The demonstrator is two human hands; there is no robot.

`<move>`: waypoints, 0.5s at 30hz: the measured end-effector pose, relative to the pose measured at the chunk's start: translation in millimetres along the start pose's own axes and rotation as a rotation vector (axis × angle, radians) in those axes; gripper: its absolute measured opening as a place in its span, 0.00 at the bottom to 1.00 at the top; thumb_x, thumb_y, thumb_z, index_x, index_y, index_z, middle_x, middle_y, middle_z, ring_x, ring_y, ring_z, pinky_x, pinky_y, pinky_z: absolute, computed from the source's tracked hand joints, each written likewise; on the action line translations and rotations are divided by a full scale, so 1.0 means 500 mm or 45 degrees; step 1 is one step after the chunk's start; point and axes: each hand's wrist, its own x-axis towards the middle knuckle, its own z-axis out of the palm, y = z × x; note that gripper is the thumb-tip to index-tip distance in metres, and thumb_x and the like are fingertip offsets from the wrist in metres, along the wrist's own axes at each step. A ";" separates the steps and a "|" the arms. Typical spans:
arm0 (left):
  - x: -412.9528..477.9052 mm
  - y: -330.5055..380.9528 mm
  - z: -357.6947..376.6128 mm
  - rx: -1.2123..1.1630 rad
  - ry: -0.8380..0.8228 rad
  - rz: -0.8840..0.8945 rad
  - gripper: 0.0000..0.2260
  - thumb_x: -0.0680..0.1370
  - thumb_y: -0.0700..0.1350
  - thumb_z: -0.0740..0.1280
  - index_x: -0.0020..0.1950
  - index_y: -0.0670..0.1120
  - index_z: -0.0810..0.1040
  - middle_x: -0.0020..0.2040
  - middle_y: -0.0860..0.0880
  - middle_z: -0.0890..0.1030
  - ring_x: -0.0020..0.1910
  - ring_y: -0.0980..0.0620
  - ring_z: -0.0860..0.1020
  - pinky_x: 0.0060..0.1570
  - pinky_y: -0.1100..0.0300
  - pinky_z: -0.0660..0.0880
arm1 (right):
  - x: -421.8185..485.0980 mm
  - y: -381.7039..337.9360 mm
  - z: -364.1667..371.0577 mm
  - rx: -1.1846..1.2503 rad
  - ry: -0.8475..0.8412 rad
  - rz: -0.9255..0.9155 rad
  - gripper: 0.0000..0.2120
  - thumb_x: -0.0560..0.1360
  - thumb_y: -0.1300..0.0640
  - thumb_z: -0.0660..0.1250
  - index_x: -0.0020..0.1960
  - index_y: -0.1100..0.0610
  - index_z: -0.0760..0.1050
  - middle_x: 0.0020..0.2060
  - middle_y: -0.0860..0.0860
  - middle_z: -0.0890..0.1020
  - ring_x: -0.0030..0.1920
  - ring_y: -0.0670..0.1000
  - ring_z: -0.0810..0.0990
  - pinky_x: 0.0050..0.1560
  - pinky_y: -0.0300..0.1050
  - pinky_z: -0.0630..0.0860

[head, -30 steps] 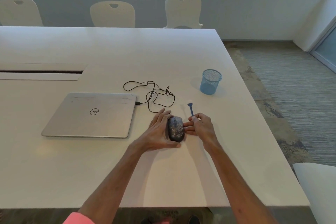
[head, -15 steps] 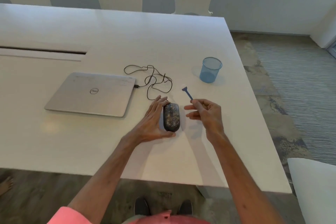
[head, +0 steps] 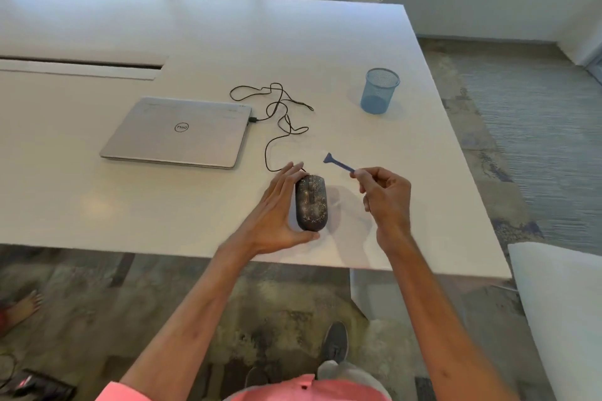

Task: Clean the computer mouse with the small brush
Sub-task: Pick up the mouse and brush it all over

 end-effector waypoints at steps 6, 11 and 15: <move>-0.090 -0.016 -0.018 0.000 -0.059 0.079 0.57 0.71 0.63 0.86 0.89 0.48 0.58 0.93 0.54 0.51 0.92 0.57 0.42 0.91 0.49 0.51 | -0.126 0.018 0.020 -0.016 0.087 -0.032 0.09 0.81 0.61 0.76 0.43 0.54 0.89 0.25 0.40 0.73 0.28 0.42 0.65 0.33 0.36 0.62; -0.161 -0.037 -0.024 -0.058 -0.140 0.126 0.56 0.70 0.59 0.87 0.89 0.49 0.60 0.93 0.54 0.53 0.93 0.56 0.43 0.91 0.51 0.51 | -0.217 0.037 0.020 -0.082 0.136 -0.006 0.13 0.80 0.61 0.71 0.39 0.53 0.87 0.28 0.49 0.74 0.31 0.48 0.64 0.34 0.48 0.59; -0.201 -0.048 -0.025 -0.056 -0.230 0.153 0.56 0.69 0.57 0.87 0.89 0.52 0.59 0.92 0.57 0.54 0.92 0.58 0.43 0.89 0.55 0.49 | -0.271 0.047 0.018 -0.224 0.173 -0.050 0.12 0.79 0.60 0.71 0.40 0.52 0.88 0.25 0.45 0.73 0.31 0.49 0.65 0.35 0.45 0.62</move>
